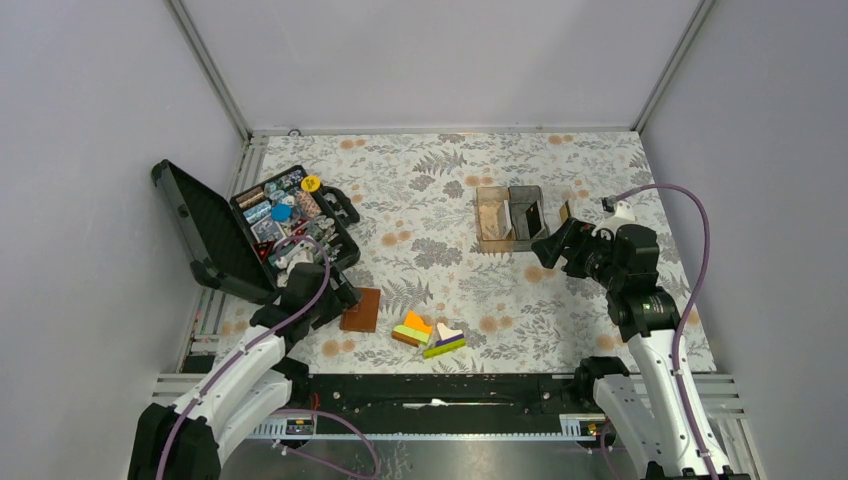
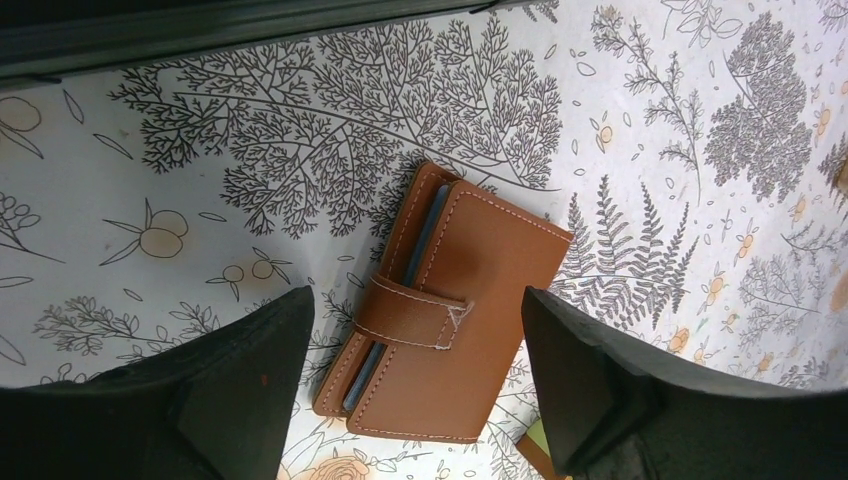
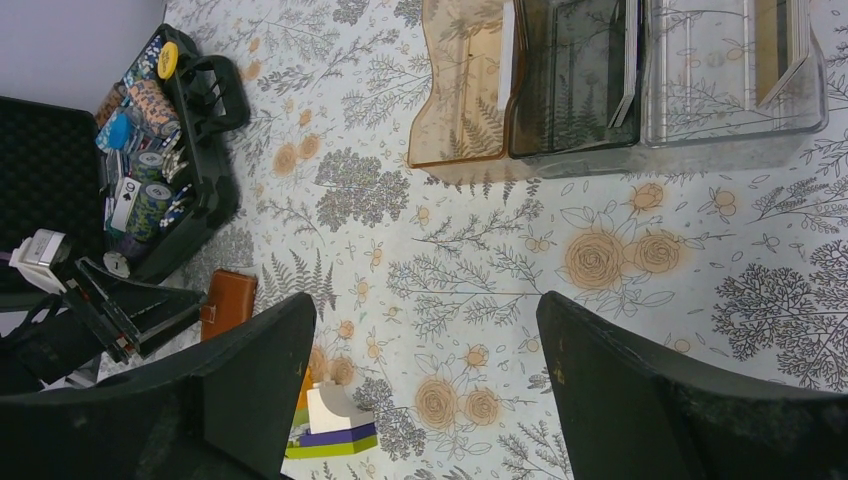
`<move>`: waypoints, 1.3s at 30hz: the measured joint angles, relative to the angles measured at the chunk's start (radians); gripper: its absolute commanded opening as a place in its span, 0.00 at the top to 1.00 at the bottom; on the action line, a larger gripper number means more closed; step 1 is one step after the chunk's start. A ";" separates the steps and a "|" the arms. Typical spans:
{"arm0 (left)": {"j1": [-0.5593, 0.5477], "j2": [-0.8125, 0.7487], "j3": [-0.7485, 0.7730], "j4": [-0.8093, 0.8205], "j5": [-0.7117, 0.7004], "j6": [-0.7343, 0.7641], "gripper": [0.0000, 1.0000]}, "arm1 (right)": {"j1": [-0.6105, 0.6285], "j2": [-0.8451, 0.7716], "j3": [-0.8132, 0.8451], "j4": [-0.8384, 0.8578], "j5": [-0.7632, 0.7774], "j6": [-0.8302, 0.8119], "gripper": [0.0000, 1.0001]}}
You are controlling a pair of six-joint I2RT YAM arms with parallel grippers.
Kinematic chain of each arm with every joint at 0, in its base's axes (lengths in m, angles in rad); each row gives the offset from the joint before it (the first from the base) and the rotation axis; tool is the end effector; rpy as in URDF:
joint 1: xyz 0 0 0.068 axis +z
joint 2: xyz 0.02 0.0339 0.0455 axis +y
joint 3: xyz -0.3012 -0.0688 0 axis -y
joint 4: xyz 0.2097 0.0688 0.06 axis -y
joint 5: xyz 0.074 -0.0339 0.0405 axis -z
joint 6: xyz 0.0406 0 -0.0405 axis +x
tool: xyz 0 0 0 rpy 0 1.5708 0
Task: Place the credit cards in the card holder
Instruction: Turn over the card holder at the center of the board.
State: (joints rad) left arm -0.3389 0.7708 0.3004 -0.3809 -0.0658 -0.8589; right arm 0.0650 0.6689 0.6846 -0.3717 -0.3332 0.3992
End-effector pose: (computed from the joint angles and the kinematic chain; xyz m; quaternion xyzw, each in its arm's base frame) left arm 0.0891 -0.0286 0.1957 -0.2517 0.9011 -0.1729 0.3080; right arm 0.0967 0.0196 0.3244 0.0414 0.8142 0.2620 0.5164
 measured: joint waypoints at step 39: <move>-0.005 0.111 -0.034 0.146 0.205 0.024 0.60 | 0.000 0.040 -0.010 0.026 -0.042 0.022 0.11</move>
State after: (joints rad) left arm -0.3435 0.8822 0.2665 -0.2352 0.1394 -0.8352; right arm 0.0654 0.7090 0.6750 -0.3458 -0.3752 0.4210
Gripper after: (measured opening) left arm 0.431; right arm 0.885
